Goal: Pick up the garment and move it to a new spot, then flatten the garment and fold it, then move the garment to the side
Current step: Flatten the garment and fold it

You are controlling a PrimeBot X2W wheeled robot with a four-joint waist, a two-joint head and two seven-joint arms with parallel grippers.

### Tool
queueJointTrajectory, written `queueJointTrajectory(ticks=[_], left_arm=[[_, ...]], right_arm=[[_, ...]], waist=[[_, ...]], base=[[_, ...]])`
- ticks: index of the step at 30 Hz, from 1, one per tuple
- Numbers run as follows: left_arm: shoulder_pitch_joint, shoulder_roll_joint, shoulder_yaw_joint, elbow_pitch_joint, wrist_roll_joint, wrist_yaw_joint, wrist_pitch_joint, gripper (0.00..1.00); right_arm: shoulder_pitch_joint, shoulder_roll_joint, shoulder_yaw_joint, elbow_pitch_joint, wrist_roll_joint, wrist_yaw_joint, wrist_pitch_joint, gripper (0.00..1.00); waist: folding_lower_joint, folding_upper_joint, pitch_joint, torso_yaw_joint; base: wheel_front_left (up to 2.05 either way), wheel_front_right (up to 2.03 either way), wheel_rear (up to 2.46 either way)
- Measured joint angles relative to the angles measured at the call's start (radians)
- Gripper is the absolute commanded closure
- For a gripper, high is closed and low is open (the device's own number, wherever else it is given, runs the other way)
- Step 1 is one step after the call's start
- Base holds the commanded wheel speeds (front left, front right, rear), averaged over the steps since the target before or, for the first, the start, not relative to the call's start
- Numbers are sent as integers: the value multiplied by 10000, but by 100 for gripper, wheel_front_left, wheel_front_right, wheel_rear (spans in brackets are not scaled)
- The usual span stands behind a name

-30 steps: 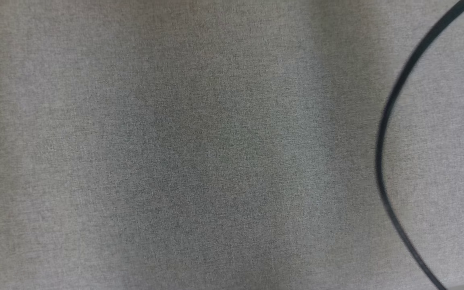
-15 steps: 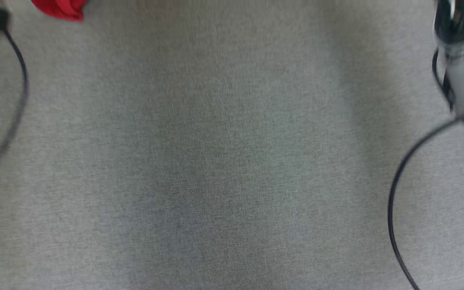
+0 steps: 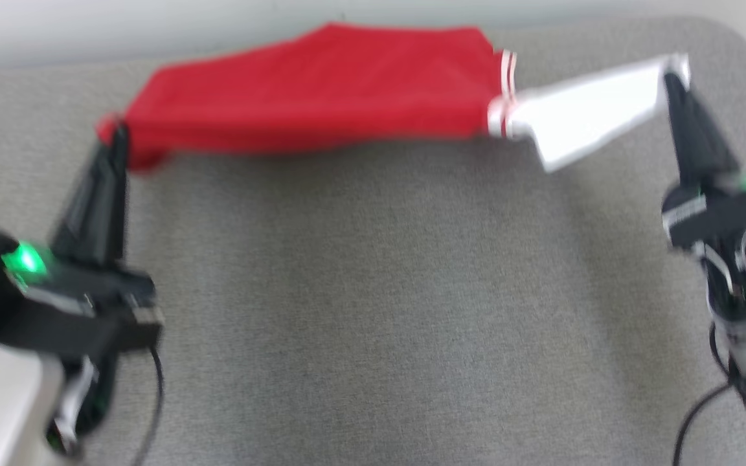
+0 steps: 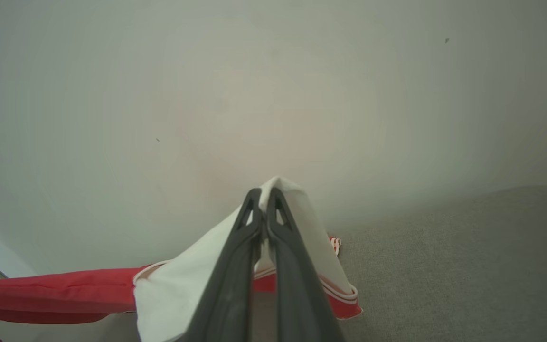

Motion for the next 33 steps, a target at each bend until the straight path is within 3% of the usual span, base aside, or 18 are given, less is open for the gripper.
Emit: queueJointTrajectory(ticks=[7,18,25,33], left_arm=[[2259,-777,176,-489,777,81,0,100],[5125,-1559,999,163,1787,84,0,100],[6462,-1751,1279,487,2098,40,0,100],[6718,-1950,1532,963,2472,-92,0,100]], right_arm=[[3082,75,-1609,-1129,284,0,903,100],[7128,477,-3012,-3507,259,-2,3210,100],[8609,828,-3469,-4543,176,0,4763,100],[9768,1532,-3547,-5102,98,-2,6765,100]], waist=[[1,0,-563,295],[2,0,-1359,376],[1,-1,-1707,292],[3,0,-1709,506]], base=[[0,0,0],[0,0,0],[0,0,0],[0,0,0]])
